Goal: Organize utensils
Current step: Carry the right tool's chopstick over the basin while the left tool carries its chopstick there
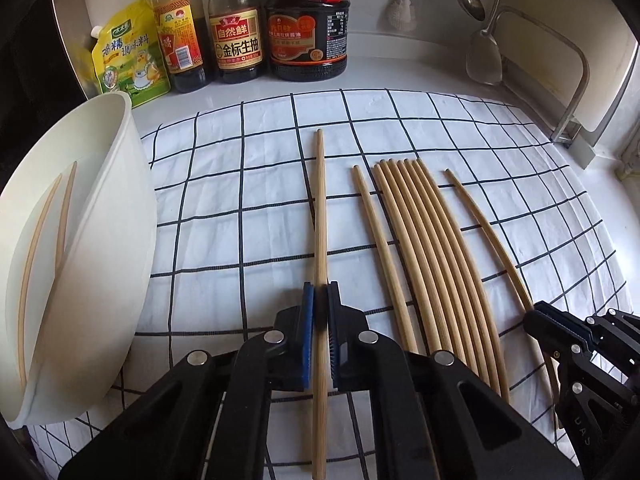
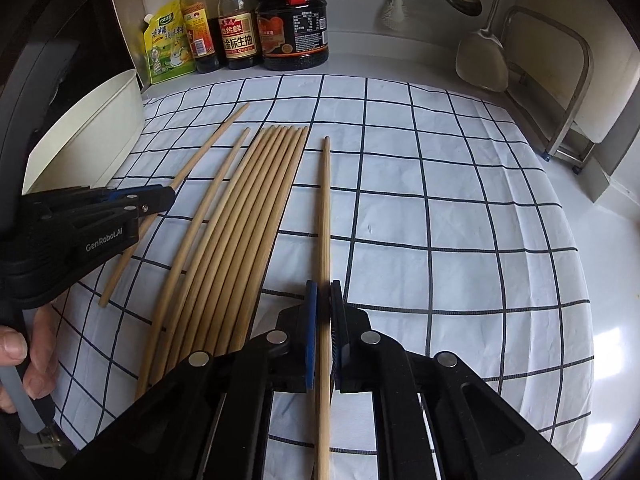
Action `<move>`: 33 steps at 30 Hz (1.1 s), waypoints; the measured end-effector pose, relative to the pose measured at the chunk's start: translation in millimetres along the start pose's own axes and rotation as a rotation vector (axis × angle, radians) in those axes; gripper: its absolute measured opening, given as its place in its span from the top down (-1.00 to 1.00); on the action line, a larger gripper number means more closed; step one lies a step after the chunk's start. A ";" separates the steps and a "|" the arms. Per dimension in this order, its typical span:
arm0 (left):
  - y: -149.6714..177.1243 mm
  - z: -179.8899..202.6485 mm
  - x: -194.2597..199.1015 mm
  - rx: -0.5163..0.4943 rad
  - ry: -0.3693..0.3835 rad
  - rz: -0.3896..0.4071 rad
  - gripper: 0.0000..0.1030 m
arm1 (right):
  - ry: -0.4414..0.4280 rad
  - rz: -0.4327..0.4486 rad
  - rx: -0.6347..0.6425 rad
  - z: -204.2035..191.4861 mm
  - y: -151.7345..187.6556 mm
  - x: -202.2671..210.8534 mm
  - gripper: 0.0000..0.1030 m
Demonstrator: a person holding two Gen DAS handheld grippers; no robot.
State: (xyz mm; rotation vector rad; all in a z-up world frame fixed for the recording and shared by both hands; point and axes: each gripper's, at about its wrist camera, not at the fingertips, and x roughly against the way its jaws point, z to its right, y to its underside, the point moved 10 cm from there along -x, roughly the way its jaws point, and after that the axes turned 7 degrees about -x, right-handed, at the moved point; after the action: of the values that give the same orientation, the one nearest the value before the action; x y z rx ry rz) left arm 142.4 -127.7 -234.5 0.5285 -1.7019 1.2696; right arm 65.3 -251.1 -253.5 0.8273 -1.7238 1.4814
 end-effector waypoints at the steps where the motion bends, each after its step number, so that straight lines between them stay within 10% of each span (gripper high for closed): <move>1: 0.4 1.1 4.6 0.001 0.005 0.005 0.86 | -0.006 0.004 -0.011 1.3 -0.1 3.3 0.88; 14: -21.0 -23.9 105.7 0.072 0.019 0.144 0.86 | -0.121 0.104 -0.032 -38.4 -41.4 76.9 0.88; 23: -16.8 -134.2 172.7 0.221 -0.111 0.226 0.86 | -0.286 0.135 0.084 -151.9 -92.2 92.4 0.88; 33: 13.0 -255.5 154.3 0.321 -0.196 0.142 0.86 | -0.381 0.000 0.146 -278.2 -114.8 31.4 0.88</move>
State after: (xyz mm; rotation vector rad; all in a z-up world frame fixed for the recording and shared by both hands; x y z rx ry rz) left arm 162.8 136.8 -97.1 0.7519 -1.7277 1.6538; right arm 172.8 7.7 -139.5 1.2525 -1.8991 1.5368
